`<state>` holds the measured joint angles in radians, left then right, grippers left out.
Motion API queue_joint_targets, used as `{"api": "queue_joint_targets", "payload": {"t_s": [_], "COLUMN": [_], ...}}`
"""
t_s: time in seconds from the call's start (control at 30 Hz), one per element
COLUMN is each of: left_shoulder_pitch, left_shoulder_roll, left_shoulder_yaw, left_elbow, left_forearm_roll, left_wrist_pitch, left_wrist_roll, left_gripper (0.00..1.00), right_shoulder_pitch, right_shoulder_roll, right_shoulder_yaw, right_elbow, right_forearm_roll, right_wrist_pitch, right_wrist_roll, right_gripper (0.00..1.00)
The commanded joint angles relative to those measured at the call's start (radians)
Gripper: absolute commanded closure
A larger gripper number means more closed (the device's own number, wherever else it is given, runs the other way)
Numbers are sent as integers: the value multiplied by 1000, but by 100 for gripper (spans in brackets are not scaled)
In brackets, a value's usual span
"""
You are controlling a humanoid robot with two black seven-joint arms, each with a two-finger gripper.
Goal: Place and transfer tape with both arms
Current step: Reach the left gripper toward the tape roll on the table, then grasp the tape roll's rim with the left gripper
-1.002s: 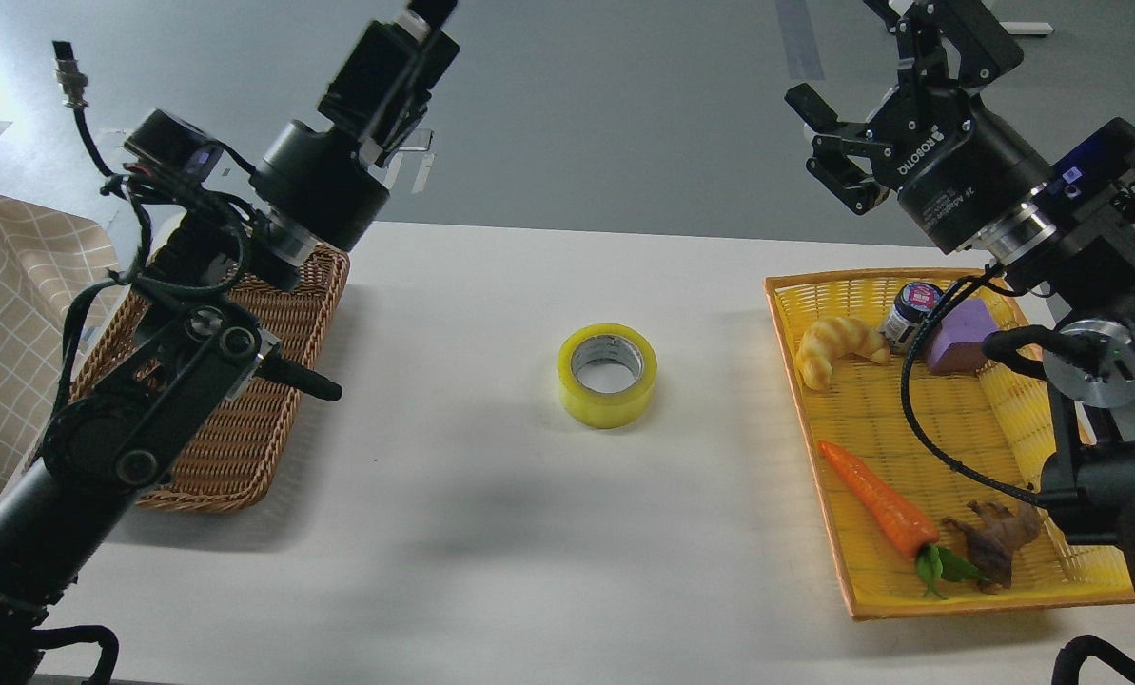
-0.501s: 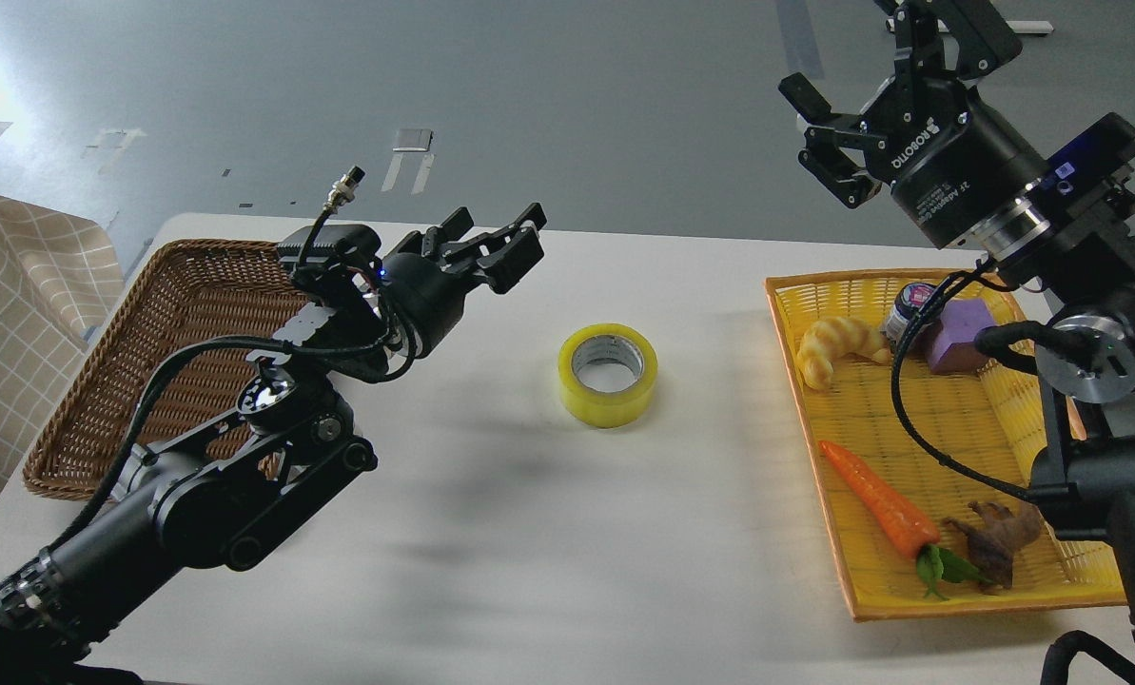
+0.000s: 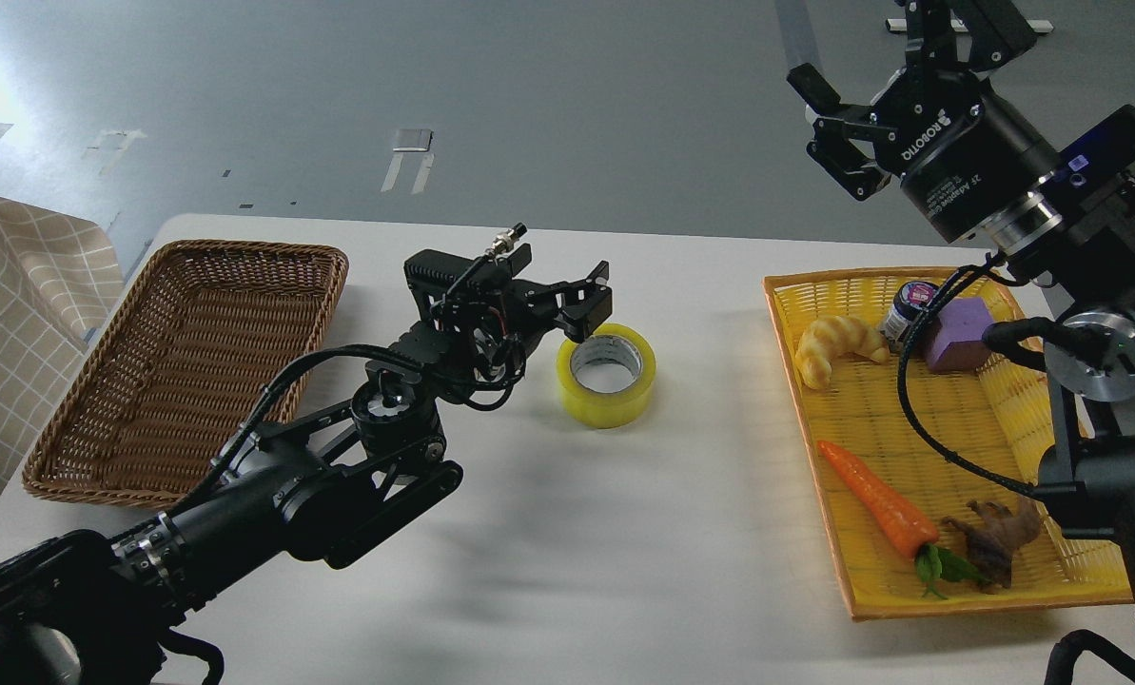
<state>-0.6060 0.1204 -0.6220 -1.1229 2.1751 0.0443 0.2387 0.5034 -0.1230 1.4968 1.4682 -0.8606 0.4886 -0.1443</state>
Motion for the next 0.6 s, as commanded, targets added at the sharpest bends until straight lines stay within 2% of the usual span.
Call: {"api": "queue_joint_targets", "payload": {"t_s": [0.0,0.4,0.57], "left_shoulder_pitch": [-9,-35,-34], "left_shoulder_roll": [-28,-54,-74], "left_shoulder_yaw": [2,93,105], "left_elbow": [46,120,172], "left_forearm_roll": [7,7,7], "left_wrist_pitch": [2,5,39], "left_wrist_roll": [2,4,4], "left_gripper": [2,2,2], "right_shoulder_pitch": [0,-2,-8], "right_shoulder_roll": [0,0,0], "right_shoulder_yaw": [0,14,20], "right_elbow": [1,20,26], "right_forearm_roll": [0,0,0], "right_wrist_pitch": [0,0,0], "right_wrist_roll": [0,-1,-5], "right_gripper": [2,2,2]}}
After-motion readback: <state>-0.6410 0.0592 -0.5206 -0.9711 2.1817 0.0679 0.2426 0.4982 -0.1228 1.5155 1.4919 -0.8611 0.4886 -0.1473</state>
